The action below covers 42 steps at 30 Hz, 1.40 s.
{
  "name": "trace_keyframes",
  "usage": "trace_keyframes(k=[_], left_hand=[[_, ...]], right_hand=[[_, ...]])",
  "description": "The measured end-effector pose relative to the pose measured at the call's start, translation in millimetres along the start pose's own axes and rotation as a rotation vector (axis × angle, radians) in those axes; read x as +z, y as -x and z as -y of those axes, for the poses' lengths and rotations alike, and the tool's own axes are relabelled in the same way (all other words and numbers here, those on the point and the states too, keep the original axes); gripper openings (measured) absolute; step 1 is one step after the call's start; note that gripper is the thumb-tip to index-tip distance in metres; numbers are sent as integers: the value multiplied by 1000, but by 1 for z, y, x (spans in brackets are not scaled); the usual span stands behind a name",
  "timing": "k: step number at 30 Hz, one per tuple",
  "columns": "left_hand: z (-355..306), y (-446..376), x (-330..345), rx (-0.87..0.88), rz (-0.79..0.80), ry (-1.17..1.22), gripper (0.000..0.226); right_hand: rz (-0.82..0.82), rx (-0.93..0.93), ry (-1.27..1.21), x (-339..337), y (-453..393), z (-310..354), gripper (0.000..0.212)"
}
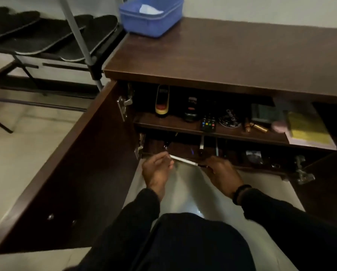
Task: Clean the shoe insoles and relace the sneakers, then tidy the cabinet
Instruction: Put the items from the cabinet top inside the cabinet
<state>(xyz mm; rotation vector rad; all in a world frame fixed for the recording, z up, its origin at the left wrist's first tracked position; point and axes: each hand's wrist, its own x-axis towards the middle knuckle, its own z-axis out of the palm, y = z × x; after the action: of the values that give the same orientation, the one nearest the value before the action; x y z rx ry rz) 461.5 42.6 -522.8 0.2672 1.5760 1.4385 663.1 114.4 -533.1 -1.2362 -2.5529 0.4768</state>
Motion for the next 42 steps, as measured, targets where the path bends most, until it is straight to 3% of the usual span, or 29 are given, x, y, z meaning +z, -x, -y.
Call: trace_keyframes(k=[5,9,14,19,24,31,35,38,40,42], left_hand=[[17,-46,0,48,13,-303,19],[34,-75,0,81,101,-562,30],[43,-87,6,71,194,-602,58],[45,-74,12,92,284,-699,56],[41,-80,14,114,340,-758,62],[4,-66,13,11,428,-784,46],[-31,-43,36,22,603,-1042,22],[-60,-19,76,54,814,-1259,21],[-71,3,109,152,914,-1345,20],[-71,33,143,360,958,-1328,17]], right_hand=[[-81,219,-11,20,-34,-3,21],[-24,335,12,32,-46,-2,22],[-136,447,10,43,-46,-1,20],[-171,637,-134,63,-19,9,18],[-188,653,-236,76,-46,36,17],[-195,689,-399,52,-67,47,22],[54,592,-168,5,-40,32,16],[201,463,84,-47,-10,15,21],[211,420,185,-89,14,6,22],[219,417,247,-126,38,-5,19]])
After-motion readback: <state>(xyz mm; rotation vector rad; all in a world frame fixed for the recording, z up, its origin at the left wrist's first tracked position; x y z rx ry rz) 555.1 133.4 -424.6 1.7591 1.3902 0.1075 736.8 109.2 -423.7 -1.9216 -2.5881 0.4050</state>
